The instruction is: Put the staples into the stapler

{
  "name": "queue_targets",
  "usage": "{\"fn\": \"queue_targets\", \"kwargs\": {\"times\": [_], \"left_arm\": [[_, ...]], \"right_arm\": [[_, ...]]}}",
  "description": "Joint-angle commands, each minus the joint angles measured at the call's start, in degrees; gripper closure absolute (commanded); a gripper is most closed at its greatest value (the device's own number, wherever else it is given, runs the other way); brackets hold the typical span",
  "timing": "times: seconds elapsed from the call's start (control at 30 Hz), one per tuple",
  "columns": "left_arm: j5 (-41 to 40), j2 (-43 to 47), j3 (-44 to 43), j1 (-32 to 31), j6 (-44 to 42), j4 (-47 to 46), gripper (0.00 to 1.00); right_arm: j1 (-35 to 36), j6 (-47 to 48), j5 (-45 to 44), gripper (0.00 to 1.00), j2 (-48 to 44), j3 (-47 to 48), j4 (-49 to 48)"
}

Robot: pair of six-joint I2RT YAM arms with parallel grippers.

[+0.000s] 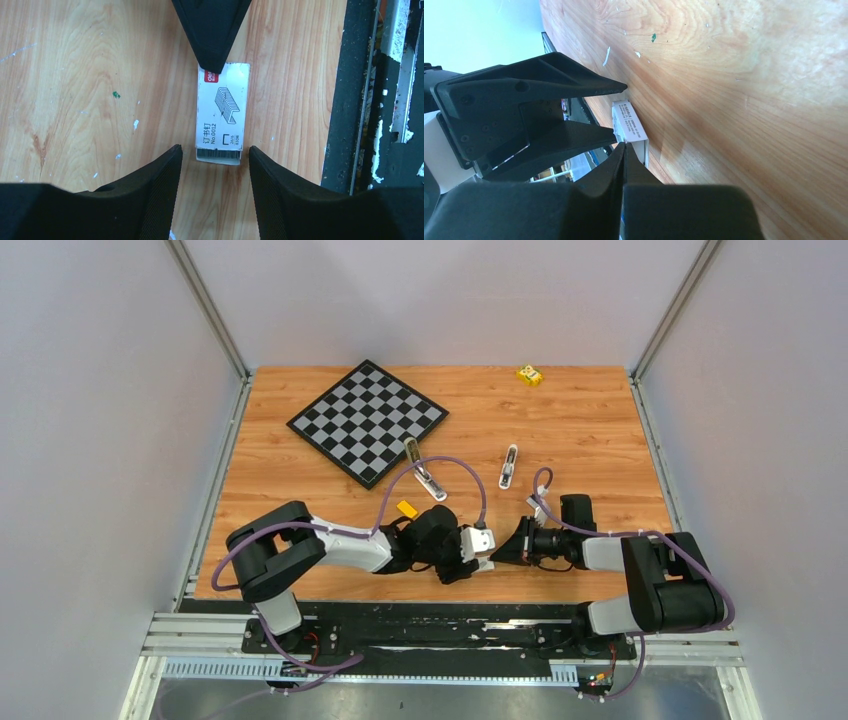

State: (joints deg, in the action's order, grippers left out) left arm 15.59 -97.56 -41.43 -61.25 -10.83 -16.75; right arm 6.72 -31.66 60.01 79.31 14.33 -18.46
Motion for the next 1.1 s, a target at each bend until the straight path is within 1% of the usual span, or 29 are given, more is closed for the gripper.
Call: {"fn": "queue_targets", "kwargs": {"times": [0.0,0.27,0.47,0.57,0.87,1.07], "left_arm": [[0.5,-2.8,-0.6,0.2,-2.2,5.5,0.46],[-0.2,-2.2,0.4,0.2,-1.8,6.3,0.57],[-0.8,-1.1,2.5,0.2,-0.4,5.4,0.71],[-1.3,-0.9,2.6,0.3,-0.2,5.6,0.7],[-4.7,0.1,2.9,0.2,-0.8,7.5,0.7],[-5.2,0.8,2.9,0.2,-0.3,7.8,0.66]], "right_arm": [[-0.3,0.7,1.0,1.0,0.6,0.4,-1.1],[-0.3,0.9,0.7,1.0,0.7,0.5,-1.2],[-0.5,0.8,0.6,1.0,0.6,0.4,-1.6],[-0.5,0.9,0.7,1.0,0.6,0.3,-1.7],[-0.7,0.7,0.9,1.0,-0.3,0.1,-1.5],[-0.8,0.8,0.9,1.0,0.0,0.2,-1.6]]}}
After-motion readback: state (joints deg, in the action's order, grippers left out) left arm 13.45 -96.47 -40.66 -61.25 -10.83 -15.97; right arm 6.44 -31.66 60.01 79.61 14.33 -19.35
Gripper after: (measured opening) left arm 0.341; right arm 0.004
